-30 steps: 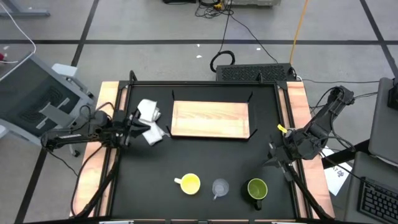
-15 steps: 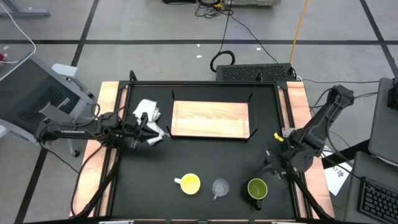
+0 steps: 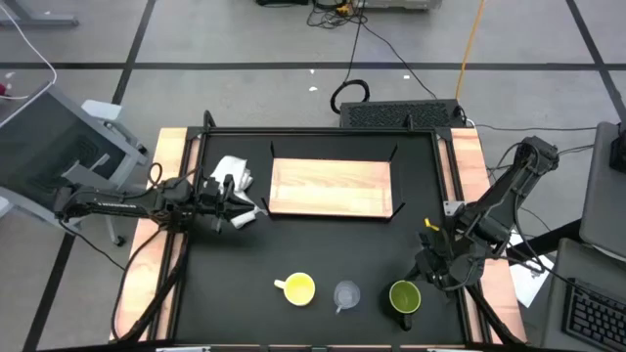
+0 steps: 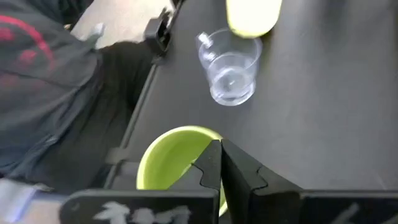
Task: Stack small to large cups/mugs on shelf
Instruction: Put the black mug on the shelf
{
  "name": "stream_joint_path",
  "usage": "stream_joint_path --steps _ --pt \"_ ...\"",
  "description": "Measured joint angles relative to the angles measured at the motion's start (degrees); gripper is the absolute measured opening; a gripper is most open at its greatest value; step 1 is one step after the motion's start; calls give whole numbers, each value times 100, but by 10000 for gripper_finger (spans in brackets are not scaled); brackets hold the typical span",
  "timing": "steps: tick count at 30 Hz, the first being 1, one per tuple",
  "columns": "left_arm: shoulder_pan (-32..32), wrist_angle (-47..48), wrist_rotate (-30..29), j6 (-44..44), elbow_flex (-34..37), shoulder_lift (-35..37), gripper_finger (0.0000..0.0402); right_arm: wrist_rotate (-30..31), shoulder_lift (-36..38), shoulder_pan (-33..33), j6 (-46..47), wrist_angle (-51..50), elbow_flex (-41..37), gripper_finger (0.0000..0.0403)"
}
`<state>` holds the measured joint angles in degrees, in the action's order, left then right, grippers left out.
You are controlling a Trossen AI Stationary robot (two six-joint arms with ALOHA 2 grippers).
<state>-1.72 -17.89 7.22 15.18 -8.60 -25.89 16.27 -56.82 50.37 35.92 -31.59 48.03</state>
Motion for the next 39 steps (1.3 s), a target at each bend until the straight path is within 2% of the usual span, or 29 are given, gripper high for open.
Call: stream_joint_path --steps 4,8,13,20,24,33,39 --pt "0 -2 0 2 0 -73 33 -516 -236 0 479 -410 164 0" --pt "0 -31 0 4 0 -79 33 -736 -402 -22 808 -804 293 0" --pt "0 -35 -2 7 0 -79 33 -820 -538 -185 950 -746 295 0" --pt "0 -37 -4 38 -2 -79 33 -1499 -700 -628 908 -629 295 7" --pt "0 -37 -4 37 -2 -79 33 -1817 -750 -893 865 -640 295 38" --pt "0 -34 -4 31 -2 -79 33 -2083 -752 -1207 908 -935 295 146" --pt "0 -14 -4 24 -2 -79 33 -2096 -752 -1259 937 -966 293 181"
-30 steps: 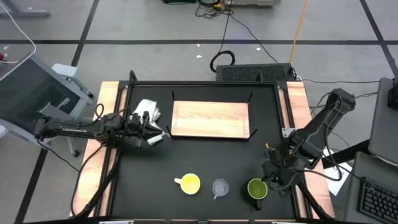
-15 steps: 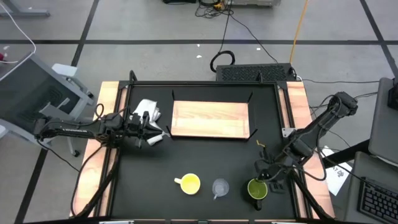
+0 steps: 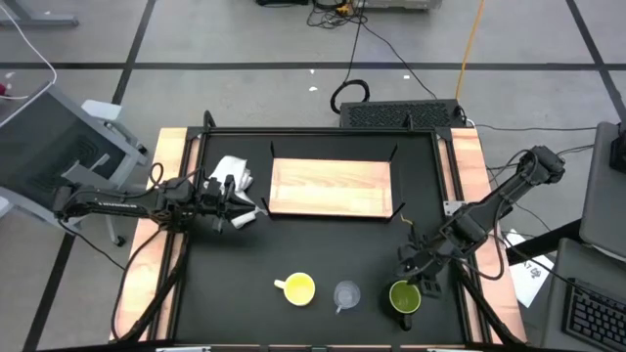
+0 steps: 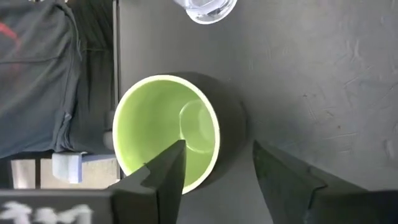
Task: Stack small to large cups/mugs on shelf
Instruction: Put the black mug on the shelf
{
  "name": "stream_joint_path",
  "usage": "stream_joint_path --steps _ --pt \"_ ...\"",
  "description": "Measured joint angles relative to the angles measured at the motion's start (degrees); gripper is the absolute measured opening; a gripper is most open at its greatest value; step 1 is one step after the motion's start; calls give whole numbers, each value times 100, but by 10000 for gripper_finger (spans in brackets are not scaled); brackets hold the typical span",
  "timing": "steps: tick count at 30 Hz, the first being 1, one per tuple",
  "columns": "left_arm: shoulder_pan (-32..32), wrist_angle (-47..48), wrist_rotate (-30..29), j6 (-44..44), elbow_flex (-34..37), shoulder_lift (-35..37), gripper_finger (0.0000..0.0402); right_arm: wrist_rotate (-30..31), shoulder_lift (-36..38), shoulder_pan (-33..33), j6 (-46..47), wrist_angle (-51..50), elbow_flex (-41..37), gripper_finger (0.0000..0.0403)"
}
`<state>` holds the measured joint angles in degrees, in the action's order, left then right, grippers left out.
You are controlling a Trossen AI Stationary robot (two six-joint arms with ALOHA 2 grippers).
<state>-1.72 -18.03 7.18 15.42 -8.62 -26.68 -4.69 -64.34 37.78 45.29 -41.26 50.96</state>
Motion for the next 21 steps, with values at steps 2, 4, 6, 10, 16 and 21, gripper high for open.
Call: stream_joint_path --steps 2,4,6,10,16,21 --pt "0 12 -1 -1 0 -2 33 2 -34 2 -72 11 0 182" --pt "0 13 -2 -2 0 -1 33 9 -134 0 -158 26 0 182" --pt "0 14 -2 -2 0 0 33 9 -279 0 -279 25 -2 182" --pt "0 14 -2 0 0 0 33 11 -566 0 -428 36 -2 183" --pt "-1 19 -4 0 0 -2 33 15 -890 -35 -443 89 -2 183" --pt "0 19 -4 0 0 -2 33 11 -1048 -33 -459 91 -2 183"
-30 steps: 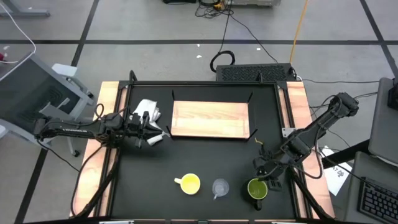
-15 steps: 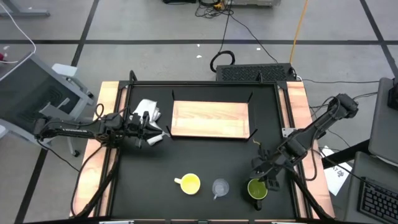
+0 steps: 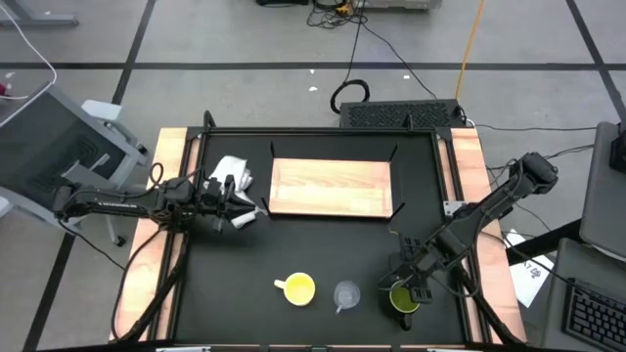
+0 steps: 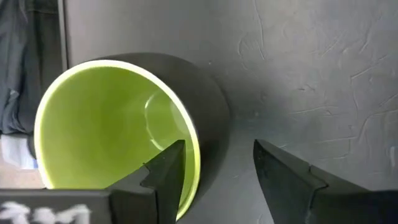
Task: Stack small to large cups/mugs on shelf
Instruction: Put the black mug on the shelf
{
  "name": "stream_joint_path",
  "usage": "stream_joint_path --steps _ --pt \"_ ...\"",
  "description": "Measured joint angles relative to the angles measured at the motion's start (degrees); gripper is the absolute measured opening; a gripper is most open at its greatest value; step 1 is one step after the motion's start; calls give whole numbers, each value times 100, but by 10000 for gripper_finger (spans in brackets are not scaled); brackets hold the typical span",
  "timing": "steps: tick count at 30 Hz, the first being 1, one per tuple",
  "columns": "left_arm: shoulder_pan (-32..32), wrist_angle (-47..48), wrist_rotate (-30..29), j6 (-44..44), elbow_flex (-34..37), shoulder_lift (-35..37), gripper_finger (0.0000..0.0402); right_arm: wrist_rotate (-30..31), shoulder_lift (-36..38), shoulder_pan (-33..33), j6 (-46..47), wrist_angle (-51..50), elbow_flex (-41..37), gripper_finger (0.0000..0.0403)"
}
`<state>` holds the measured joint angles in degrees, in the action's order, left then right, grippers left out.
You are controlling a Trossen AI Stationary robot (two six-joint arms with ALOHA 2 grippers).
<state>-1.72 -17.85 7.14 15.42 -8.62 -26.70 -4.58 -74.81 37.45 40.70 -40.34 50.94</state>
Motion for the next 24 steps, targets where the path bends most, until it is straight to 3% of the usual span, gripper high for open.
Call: stream_joint_path --steps 5,10,24 --pt "0 0 2 0 0 0 33 0 -19 -2 -116 -4 0 180" --pt "0 2 0 -23 0 1 33 -2 -19 -69 -262 -9 0 152" --pt "0 89 2 -24 -2 2 33 65 -30 -268 -624 -58 -20 10"
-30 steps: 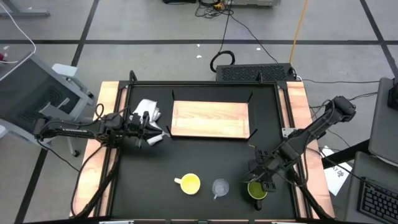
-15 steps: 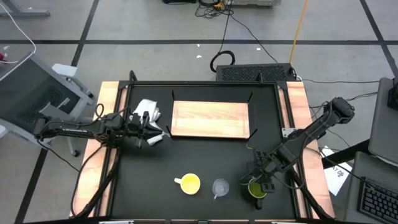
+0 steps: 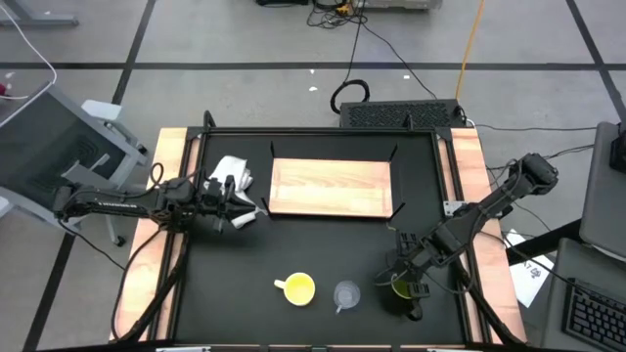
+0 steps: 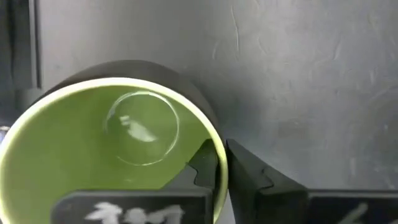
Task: Stack small to large cups/mugs on shelf
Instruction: Put the black mug on the shelf
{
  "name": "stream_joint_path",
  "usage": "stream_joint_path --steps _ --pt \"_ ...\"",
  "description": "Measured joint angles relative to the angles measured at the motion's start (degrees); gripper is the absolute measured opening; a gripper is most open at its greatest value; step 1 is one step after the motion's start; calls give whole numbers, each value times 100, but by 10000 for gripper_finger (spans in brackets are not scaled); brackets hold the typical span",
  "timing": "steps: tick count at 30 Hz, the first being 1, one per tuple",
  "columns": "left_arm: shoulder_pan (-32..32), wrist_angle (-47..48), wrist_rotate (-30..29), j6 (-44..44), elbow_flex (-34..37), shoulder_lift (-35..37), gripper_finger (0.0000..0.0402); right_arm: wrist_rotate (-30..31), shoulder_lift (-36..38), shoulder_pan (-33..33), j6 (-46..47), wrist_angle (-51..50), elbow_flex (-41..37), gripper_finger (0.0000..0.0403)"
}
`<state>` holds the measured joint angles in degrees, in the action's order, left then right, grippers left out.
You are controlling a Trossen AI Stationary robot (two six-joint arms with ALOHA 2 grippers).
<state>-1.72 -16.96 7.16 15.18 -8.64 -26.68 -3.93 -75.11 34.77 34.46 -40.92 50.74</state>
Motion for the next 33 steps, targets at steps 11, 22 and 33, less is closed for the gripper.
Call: stream_joint_path --steps 11,22,33 --pt "0 98 0 2 -2 -7 33 131 53 12 -88 35 35 7" --pt "0 93 0 2 -2 -7 33 1409 128 366 -636 -803 1022 7" --pt "-2 85 -1 2 -2 -7 33 2568 1242 801 -750 -680 648 7"
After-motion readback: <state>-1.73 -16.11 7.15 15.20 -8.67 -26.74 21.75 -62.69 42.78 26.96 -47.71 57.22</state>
